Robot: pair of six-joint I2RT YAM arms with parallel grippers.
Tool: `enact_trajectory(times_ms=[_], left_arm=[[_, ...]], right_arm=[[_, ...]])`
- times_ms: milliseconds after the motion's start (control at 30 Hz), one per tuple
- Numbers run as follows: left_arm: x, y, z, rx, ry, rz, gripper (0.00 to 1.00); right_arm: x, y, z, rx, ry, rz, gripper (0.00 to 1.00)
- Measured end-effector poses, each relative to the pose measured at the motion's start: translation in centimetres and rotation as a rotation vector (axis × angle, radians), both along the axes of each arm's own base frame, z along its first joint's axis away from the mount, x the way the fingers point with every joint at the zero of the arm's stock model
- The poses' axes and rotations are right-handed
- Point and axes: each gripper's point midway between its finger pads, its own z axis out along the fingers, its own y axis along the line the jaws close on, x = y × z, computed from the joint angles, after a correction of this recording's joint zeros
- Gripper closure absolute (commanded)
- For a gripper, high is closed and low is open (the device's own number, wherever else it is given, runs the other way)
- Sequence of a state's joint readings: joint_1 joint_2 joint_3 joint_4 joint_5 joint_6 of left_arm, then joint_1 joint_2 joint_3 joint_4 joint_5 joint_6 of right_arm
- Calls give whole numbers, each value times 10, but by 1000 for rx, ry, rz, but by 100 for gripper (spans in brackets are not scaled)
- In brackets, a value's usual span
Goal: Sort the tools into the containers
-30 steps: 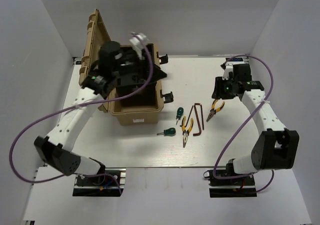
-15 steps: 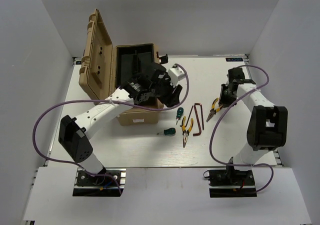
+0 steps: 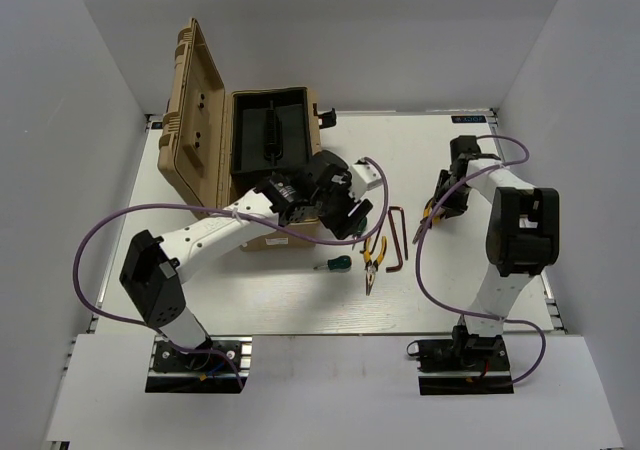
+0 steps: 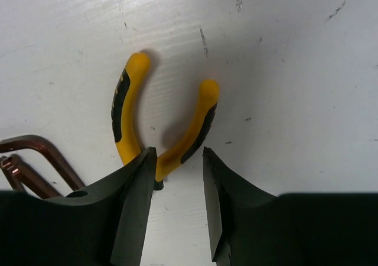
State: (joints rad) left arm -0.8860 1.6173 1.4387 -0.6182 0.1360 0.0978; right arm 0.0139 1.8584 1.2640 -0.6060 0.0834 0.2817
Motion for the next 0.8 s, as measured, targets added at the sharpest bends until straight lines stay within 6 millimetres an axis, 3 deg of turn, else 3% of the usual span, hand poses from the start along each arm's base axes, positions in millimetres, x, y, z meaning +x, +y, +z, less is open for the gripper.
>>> enact_trajectory(times_ms=[300,400,433,600,800], left_arm=[[1,5,-14,56,-21,35,29],[-1,1,-23,81,-18,38,29],[-3,0,-28,91,-13,36,29],[-9,-12,-57,155,15,64,29],[-14,-12,-93,235,60,140,28]], right_arm=[[-3,-6,-11,-29,18,-37,58],[-3,-7,-14,-33,17,-52,66],[-2,-8,-14,-32,15,-59,75],[-2,-15,-14,-5,12,-106,97],[-7,-17,-13,61,-1,-143,100]])
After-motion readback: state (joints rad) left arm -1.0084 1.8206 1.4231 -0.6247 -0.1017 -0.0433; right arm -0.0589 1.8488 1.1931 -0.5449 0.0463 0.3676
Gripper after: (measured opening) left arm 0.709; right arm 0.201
